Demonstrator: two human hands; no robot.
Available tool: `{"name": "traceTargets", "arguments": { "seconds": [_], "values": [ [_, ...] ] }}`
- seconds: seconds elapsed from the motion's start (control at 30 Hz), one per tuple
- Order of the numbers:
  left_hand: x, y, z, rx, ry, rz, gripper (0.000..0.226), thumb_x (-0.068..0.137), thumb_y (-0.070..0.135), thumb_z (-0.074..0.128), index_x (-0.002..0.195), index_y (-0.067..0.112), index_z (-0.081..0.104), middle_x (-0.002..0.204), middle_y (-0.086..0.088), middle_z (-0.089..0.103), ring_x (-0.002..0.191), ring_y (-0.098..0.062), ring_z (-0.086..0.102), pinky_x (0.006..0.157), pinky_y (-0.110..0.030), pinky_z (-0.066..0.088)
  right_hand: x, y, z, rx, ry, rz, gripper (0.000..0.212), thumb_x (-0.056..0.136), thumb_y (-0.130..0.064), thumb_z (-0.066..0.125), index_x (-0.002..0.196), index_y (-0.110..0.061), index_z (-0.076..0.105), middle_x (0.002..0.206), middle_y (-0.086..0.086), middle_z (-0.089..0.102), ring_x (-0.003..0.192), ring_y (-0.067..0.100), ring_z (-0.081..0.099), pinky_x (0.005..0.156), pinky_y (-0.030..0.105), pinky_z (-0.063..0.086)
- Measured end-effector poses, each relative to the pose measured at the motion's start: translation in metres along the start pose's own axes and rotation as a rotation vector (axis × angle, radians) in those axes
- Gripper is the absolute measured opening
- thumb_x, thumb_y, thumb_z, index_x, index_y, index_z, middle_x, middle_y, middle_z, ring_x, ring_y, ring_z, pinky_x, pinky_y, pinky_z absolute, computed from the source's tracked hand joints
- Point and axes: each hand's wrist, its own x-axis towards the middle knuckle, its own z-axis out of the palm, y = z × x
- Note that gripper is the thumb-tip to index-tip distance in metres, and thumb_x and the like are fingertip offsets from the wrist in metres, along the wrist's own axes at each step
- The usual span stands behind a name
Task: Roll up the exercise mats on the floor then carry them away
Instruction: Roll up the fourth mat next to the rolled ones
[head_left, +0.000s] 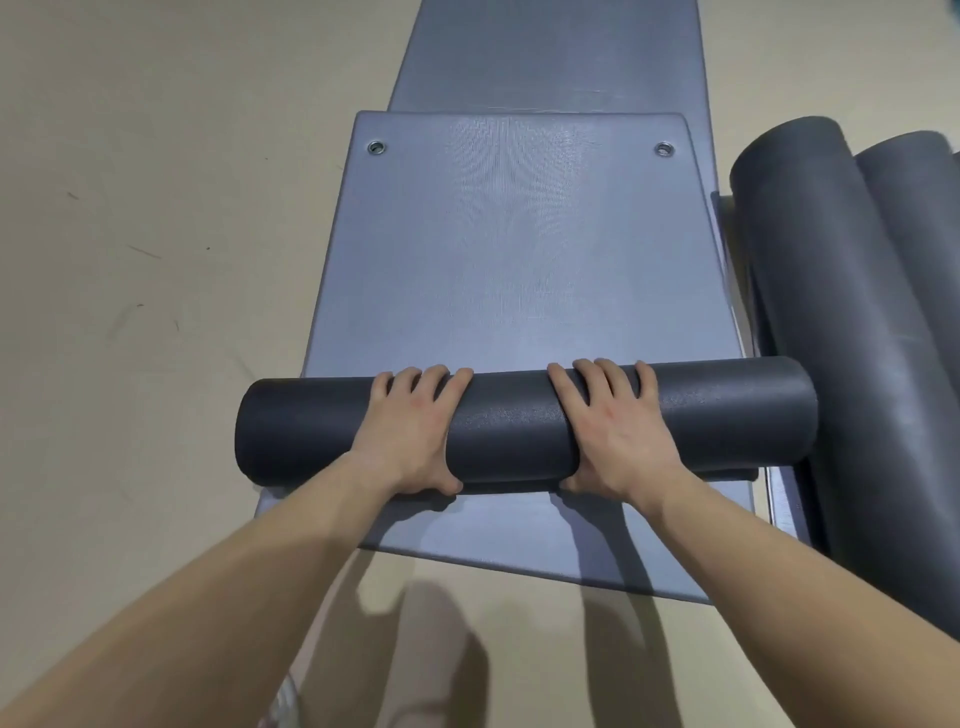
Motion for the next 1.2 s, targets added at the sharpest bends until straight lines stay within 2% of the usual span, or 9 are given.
{"name": "traceTargets", "arguments": {
  "seconds": [0.17,0.33,0.43,0.57,0.77,0.87,1.03,1.1,1.2],
  "values": [
    [-0.005,0.005,-0.012,-0.060,-0.164,-0.001,0.128,0.056,0.071,0.081,0.156,0.031,0.011,0.152,-0.003,0.038,0.134,-0.032,0.044,0.117,-0.053,0.030,0.002,0.001,-0.019,0.014,-0.133,-0.066,0.127,0.053,-0.076,0.078,0.151,-0.026,0.016,0.143,0.007,0.042,0.129,0.034,0.046,0.111,0.060,0.032],
    [-0.068,0.020,0.002,-0.135,-0.397,0.029,0.131,0.053,0.070,0.081,0.156,0.032,0.010,0.147,-0.002,0.040,0.126,-0.031,0.048,0.111,-0.050,0.035,-0.056,-0.026,-0.020,0.101,-0.350,-0.128,0.129,0.052,-0.073,0.082,0.153,-0.028,0.015,0.145,0.005,0.042,0.131,0.032,0.045,0.114,0.056,0.030],
    [-0.088,0.024,0.005,-0.126,-0.451,0.050,0.133,0.055,0.069,0.083,0.158,0.032,0.008,0.150,-0.003,0.039,0.129,-0.031,0.047,0.113,-0.051,0.035,-0.095,-0.049,-0.012,0.109,-0.299,-0.041,0.130,0.063,-0.066,0.081,0.159,-0.023,0.006,0.158,0.008,0.030,0.146,0.034,0.029,0.120,0.063,0.017],
    [-0.077,0.021,-0.009,-0.175,-0.522,0.036,0.132,0.056,0.067,0.087,0.158,0.033,0.011,0.149,-0.003,0.043,0.128,-0.031,0.050,0.110,-0.050,0.040,-0.126,-0.066,0.000,0.063,-0.194,0.068,0.112,0.086,-0.030,0.076,0.161,-0.022,-0.008,0.168,0.015,0.007,0.155,0.040,0.006,0.121,0.068,0.008],
    [-0.112,0.057,0.010,0.011,-0.198,-0.127,0.127,0.068,0.063,0.082,0.157,0.033,-0.003,0.164,-0.007,0.020,0.149,-0.041,0.021,0.121,-0.063,0.017,-0.065,-0.033,-0.024,0.204,-0.371,-0.046,0.129,0.051,-0.066,0.087,0.153,-0.037,0.014,0.148,0.002,0.040,0.138,0.030,0.039,0.115,0.064,0.024],
    [-0.092,0.043,0.000,-0.071,-0.166,-0.097,0.121,0.060,0.063,0.081,0.153,0.037,0.009,0.152,-0.001,0.037,0.137,-0.033,0.039,0.118,-0.054,0.027,-0.056,-0.032,-0.025,0.220,-0.360,-0.002,0.131,0.054,-0.067,0.085,0.157,-0.037,0.011,0.152,0.005,0.039,0.141,0.030,0.037,0.118,0.066,0.017],
    [-0.052,0.016,-0.024,-0.151,-0.357,-0.016,0.121,0.054,0.072,0.081,0.153,0.040,0.020,0.139,0.002,0.052,0.116,-0.029,0.057,0.101,-0.048,0.044,-0.075,-0.042,-0.002,0.113,-0.031,-0.001,0.110,0.065,-0.066,0.076,0.153,-0.031,0.022,0.151,0.005,0.041,0.137,0.031,0.039,0.117,0.056,0.024],
    [-0.047,0.016,-0.027,-0.113,-0.327,-0.057,0.121,0.057,0.073,0.081,0.154,0.041,0.017,0.146,0.001,0.048,0.124,-0.032,0.053,0.108,-0.053,0.038,-0.059,-0.034,-0.012,0.151,-0.083,-0.015,0.111,0.060,-0.069,0.077,0.151,-0.033,0.025,0.148,0.003,0.044,0.133,0.030,0.045,0.114,0.054,0.029],
    [-0.061,0.032,-0.012,0.009,-0.096,-0.086,0.118,0.061,0.075,0.076,0.154,0.036,0.014,0.153,-0.001,0.040,0.134,-0.033,0.044,0.115,-0.055,0.029,-0.032,-0.019,-0.031,0.192,-0.209,-0.055,0.118,0.053,-0.073,0.080,0.151,-0.037,0.025,0.144,0.000,0.048,0.127,0.029,0.051,0.109,0.051,0.036]
  ]
}}
